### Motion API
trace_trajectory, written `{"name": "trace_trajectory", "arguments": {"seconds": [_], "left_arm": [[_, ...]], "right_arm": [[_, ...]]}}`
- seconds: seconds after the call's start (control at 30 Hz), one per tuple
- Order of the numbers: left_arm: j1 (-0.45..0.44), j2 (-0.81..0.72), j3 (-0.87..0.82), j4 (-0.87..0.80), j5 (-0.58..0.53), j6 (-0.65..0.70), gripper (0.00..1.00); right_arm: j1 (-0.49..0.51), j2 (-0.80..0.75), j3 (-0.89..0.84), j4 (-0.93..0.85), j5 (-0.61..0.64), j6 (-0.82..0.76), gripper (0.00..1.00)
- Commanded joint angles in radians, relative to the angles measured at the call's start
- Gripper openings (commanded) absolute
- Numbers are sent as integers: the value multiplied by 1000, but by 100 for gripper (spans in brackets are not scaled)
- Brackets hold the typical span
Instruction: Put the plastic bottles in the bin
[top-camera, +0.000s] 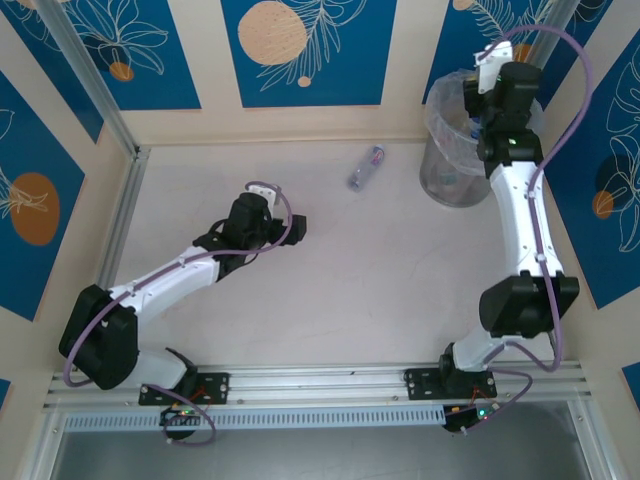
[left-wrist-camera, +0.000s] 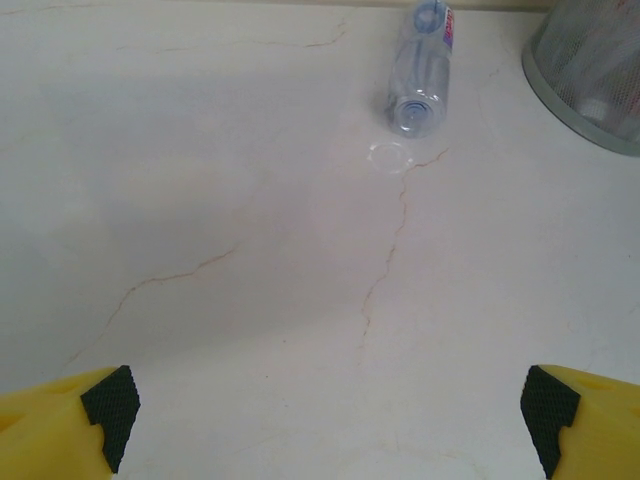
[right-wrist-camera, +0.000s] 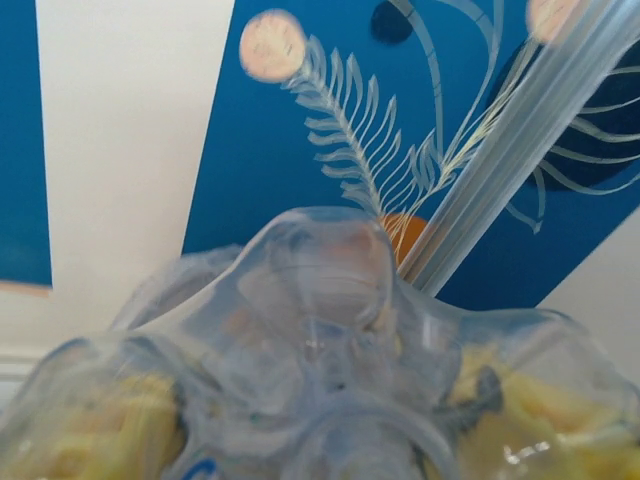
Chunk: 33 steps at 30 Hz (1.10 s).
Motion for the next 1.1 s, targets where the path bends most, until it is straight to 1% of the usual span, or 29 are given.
{"name": "trace_trajectory", "arguments": {"seconds": [0.0, 0.1, 0.23, 0.3, 0.37, 0.43, 0.53, 0.6, 0.73, 0.87, 1.0, 1.07], "left_arm": [[9, 4, 3, -9, 9, 8, 99], [9, 1, -3, -11, 1, 9, 99], [10, 0, -9, -8, -5, 9, 99], [10, -1, -11, -10, -5, 8, 99], [10, -3, -11, -14, -7, 10, 99], [11, -6, -12, -19, -11, 14, 99], [11, -11, -18, -20, -19, 15, 99], [11, -9, -21, -18, -18, 15, 99], [11, -3, -20, -13, -13, 14, 99], [11, 7, -15, -9, -5, 11, 99], [12, 10, -15, -4, -5, 10, 99], [12, 8, -21, 1, -4, 9, 99]], "right_arm": [[23, 88, 137, -111, 127, -56, 53], [38, 188, 296, -249, 206, -42, 59], [72, 339, 479, -348, 374, -122, 69], [80, 378, 529, -370, 411, -123, 75], [89, 405, 584, -425, 403, -106, 80], [97, 413, 597, -437, 400, -110, 100], [103, 410, 598, -431, 400, -104, 99], [103, 400, 600, -452, 366, -69, 99], [88, 366, 613, -513, 255, 48, 100], [87, 334, 621, -564, 163, 123, 100], [67, 274, 576, -562, 168, 241, 99], [24, 235, 545, -590, 118, 340, 100]]}}
